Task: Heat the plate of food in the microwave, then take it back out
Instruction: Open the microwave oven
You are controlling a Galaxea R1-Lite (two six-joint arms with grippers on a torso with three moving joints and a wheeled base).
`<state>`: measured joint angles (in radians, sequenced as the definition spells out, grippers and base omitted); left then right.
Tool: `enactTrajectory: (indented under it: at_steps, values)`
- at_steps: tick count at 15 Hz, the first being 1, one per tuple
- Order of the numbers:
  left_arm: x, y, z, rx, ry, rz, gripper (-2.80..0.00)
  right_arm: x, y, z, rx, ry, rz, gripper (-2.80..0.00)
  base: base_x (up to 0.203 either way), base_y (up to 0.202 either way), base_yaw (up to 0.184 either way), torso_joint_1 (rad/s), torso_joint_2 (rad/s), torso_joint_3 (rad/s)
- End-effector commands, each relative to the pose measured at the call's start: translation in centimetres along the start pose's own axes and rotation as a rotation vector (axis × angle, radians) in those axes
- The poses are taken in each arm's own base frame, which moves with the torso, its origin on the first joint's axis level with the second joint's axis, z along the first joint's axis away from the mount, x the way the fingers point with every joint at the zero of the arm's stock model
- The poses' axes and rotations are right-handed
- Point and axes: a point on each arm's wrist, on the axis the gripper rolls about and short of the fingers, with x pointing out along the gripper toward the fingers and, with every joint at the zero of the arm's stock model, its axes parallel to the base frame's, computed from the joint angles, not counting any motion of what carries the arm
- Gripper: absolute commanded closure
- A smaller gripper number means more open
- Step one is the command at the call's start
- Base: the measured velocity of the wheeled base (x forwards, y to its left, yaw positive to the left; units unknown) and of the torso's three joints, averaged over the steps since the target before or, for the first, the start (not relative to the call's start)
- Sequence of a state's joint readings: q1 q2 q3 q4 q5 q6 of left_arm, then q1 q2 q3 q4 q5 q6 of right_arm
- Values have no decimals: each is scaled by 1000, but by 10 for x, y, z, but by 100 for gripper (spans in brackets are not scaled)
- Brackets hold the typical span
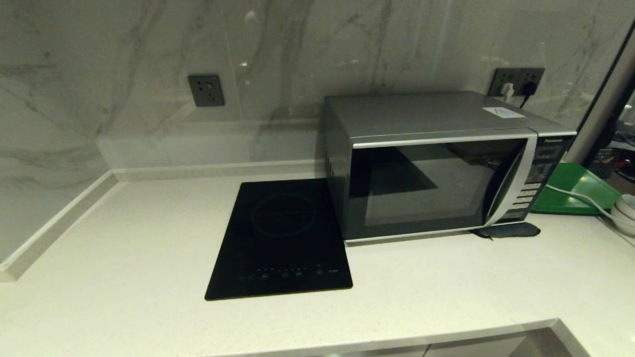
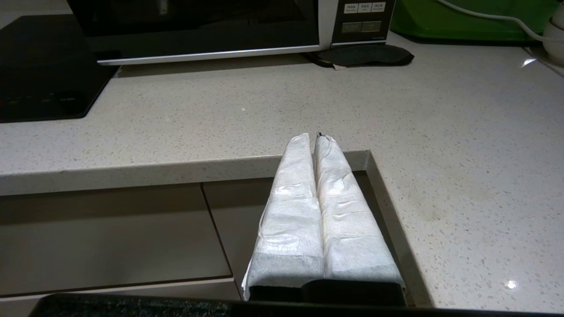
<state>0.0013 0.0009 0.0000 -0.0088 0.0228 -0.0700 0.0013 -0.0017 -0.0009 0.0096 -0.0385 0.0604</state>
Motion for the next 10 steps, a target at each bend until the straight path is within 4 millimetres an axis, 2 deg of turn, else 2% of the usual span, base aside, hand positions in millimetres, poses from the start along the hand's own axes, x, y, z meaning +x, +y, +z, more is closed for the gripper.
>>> enactTrajectory:
  at_steps: [1,10]
  values:
    - [0,0,0,-1,0,0,0,0,0,-1,-1,6,2,0,0,0,0,0,0,0]
    - [0,0,0,-1,0,0,0,0,0,-1,36,6,-8,0,0,0,0,0,0,0]
